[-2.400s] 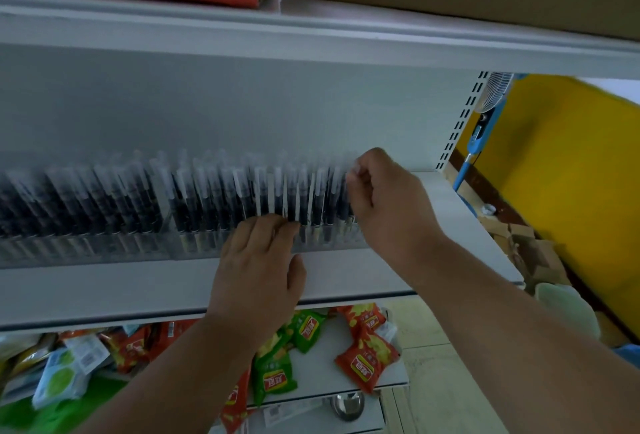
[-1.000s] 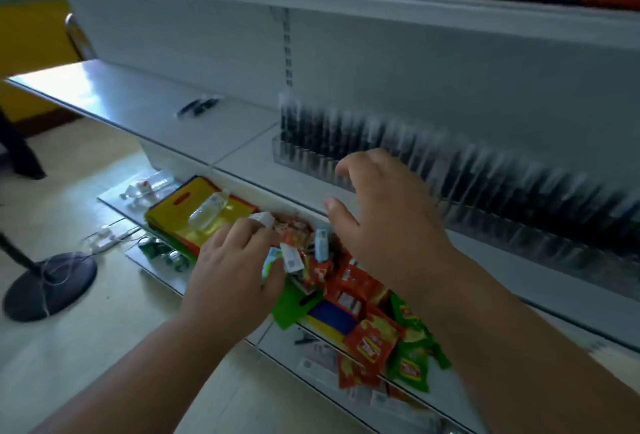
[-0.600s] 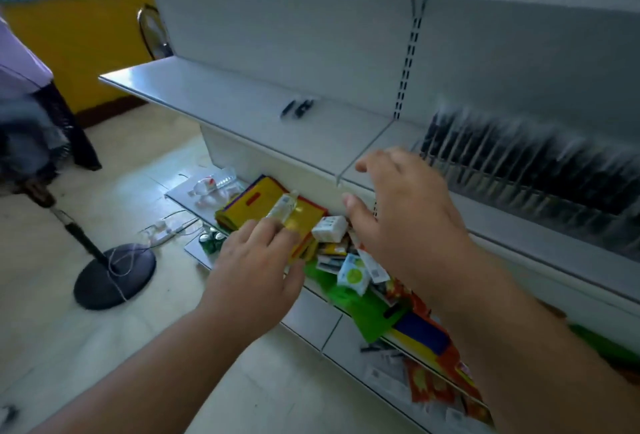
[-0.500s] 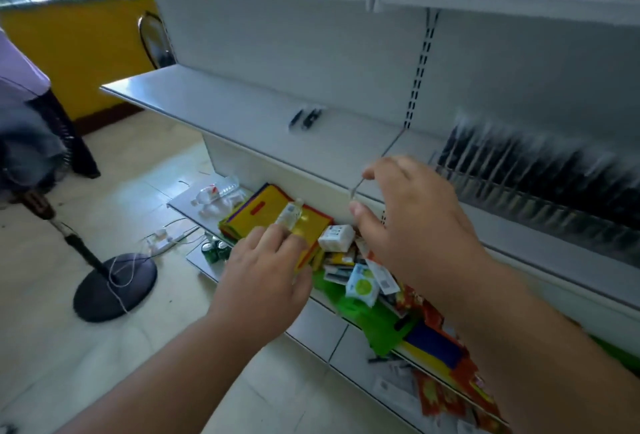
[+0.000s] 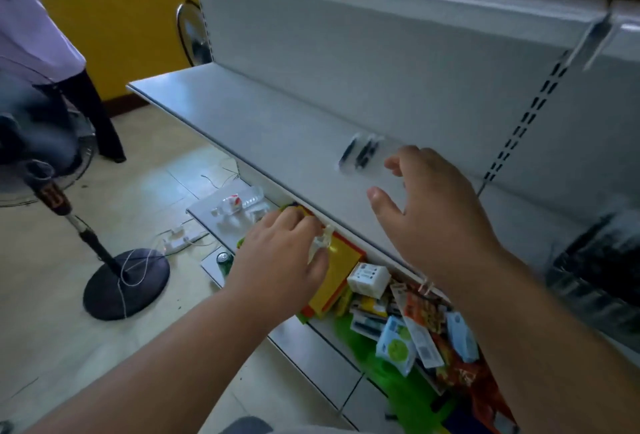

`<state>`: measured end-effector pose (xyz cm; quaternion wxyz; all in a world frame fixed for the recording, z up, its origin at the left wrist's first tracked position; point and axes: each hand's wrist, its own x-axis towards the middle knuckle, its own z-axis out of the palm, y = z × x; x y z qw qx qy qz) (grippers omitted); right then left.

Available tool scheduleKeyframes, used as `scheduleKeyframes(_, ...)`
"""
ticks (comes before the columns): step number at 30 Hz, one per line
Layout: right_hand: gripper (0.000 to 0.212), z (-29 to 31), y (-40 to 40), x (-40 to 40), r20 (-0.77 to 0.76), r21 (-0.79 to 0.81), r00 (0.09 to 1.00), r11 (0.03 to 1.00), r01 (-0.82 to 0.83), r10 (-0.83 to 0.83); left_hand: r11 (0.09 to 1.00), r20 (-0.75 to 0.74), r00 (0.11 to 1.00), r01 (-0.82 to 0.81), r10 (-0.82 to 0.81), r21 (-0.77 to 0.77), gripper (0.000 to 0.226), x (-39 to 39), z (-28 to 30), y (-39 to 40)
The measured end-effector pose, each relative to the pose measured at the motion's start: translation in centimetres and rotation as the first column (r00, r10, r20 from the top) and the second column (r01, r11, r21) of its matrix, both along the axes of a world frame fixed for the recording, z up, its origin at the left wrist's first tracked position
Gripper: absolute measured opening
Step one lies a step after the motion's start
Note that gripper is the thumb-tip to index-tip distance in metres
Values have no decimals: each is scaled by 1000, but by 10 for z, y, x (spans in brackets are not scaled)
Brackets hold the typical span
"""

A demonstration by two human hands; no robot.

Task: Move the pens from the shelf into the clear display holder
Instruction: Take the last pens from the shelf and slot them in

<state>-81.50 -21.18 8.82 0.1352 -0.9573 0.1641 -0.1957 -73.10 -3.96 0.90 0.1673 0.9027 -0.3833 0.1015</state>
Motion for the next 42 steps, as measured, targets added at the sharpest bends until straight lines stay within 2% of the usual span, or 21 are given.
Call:
scheduleKeyframes(5, 38, -10, -16, 46, 15, -10, 995, 995, 96, -96, 995, -38, 994, 102, -102, -7, 38, 71, -3, -34)
scheduleKeyframes(11, 35, -16, -24, 93, 47, -6, 955, 956, 294, -293, 967, -67, 964, 254, -256, -37, 30, 164, -3, -89)
scheduleKeyframes(16, 33, -21, -18, 121, 37, 26, 907, 908, 418, -419, 940, -62, 959, 283, -276, 191, 55, 212, -7, -126)
scheduleKeyframes(21, 30, -22, -13, 132, 34, 34, 871, 872, 489, -490, 899, -101, 935, 355, -340, 255, 68, 228, -10, -157)
scheduleKeyframes(26, 30, -28, -19, 132, 26, 39, 837, 838, 545, -546, 891, -154, 920, 389, -361, 234, 48, 239, -7, -164)
scheduleKeyframes(33, 27, -34, -25, 141, 53, 42, 841, 843, 536, -538, 861, -205, 918, 391, -339, 324, 53, 240, 1, -181)
scheduleKeyframes(38, 22, -36, -30, 140, 121, 47, 842, 850, 525, -526, 829, -210, 915, 401, -344, 390, 28, 246, 7, -185)
scheduleKeyframes(42, 21, -39, -34, 145, 156, 79, 837, 851, 519, -525, 854, -192, 914, 402, -357, 330, 24, 252, 2, -171)
